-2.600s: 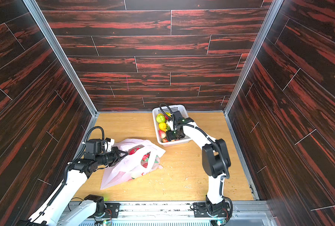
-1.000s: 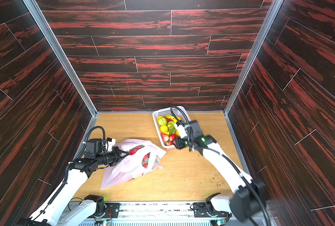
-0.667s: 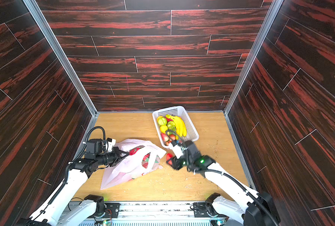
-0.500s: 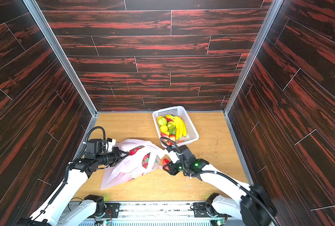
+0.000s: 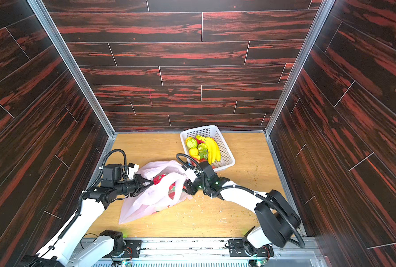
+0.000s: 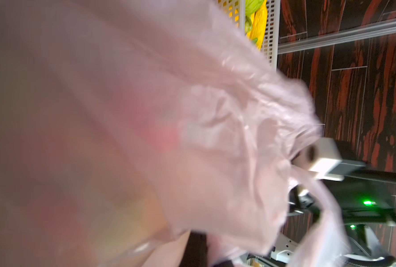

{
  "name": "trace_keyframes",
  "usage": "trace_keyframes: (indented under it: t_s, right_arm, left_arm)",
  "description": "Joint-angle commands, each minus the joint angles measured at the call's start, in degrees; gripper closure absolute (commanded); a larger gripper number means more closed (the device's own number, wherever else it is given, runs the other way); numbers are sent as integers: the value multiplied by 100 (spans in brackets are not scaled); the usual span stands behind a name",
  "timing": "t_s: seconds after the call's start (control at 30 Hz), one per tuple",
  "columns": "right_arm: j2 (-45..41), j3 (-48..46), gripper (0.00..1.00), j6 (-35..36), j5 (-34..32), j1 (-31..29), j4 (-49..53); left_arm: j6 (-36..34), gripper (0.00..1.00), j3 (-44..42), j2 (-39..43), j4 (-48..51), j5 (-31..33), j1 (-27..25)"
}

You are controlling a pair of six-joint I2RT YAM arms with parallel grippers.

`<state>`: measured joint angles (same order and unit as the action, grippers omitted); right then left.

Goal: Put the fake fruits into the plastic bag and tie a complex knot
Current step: 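Lower the red pepper into the bag opening beside the left gripper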

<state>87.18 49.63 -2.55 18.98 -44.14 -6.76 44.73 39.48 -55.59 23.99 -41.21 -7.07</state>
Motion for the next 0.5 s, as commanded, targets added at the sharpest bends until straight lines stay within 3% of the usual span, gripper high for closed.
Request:
trace_keyframes:
  t_s: [0.0, 0.2, 0.47]
  right_arm:
    - [416, 362, 63, 301, 318, -179, -210]
    - [1009, 884, 63, 221, 455, -495, -517]
    - [1691, 1379, 62, 59, 759, -791, -925]
  left_arm:
    - [-158, 100, 21, -48, -5, -166, 30]
    - [-32, 100, 32, -57, -178, -265, 30]
    - [193, 100, 86, 161, -188, 122, 36]
